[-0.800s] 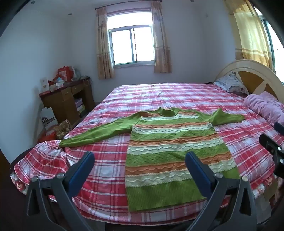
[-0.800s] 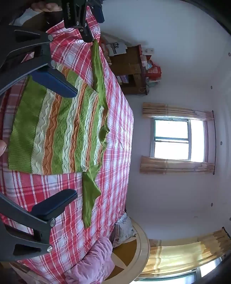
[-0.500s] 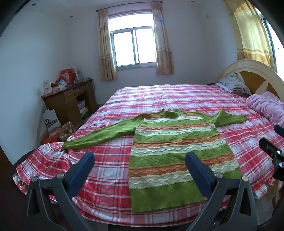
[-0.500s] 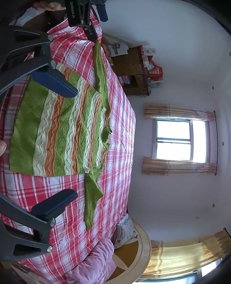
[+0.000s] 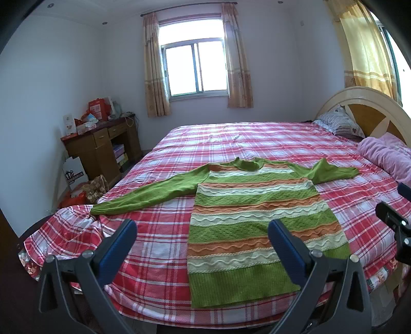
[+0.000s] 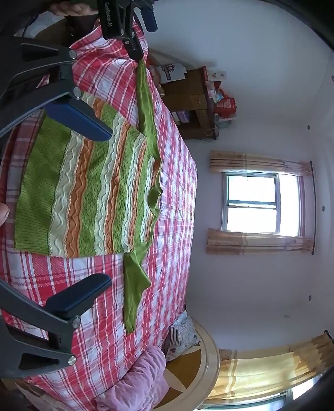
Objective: Fold small clothes
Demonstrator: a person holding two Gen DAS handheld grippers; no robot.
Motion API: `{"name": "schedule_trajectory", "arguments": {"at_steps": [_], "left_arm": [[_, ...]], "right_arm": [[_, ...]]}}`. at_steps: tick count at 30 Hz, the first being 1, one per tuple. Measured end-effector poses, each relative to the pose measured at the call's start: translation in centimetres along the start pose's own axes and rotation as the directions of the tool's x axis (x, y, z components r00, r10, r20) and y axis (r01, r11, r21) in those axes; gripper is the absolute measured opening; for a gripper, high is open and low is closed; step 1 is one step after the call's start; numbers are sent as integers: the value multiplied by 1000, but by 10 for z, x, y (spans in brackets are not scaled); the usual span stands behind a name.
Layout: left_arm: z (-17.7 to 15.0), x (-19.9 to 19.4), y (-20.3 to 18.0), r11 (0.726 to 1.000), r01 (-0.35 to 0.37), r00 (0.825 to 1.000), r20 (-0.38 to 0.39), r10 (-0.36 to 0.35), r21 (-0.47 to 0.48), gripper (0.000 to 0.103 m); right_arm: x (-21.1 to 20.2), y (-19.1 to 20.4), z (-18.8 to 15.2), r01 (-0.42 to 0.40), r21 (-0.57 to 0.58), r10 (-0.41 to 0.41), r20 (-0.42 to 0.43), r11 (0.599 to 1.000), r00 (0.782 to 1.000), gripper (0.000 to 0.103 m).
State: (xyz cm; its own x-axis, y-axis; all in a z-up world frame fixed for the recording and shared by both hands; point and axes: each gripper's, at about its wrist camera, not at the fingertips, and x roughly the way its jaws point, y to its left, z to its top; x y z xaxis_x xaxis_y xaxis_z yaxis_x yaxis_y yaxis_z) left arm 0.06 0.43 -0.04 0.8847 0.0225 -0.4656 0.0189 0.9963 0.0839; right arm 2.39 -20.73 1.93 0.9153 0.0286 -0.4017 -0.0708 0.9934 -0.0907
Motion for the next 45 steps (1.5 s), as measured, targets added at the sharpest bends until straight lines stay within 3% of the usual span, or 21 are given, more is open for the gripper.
{"name": "schedule_trajectory", "arguments": {"at_steps": [45], "left_arm": [[-5, 7, 7, 1000, 1, 1000, -14, -1, -8, 103]], "right_arm": [[8, 2, -6, -15, 8, 15, -35, 1000, 999, 102]]}}
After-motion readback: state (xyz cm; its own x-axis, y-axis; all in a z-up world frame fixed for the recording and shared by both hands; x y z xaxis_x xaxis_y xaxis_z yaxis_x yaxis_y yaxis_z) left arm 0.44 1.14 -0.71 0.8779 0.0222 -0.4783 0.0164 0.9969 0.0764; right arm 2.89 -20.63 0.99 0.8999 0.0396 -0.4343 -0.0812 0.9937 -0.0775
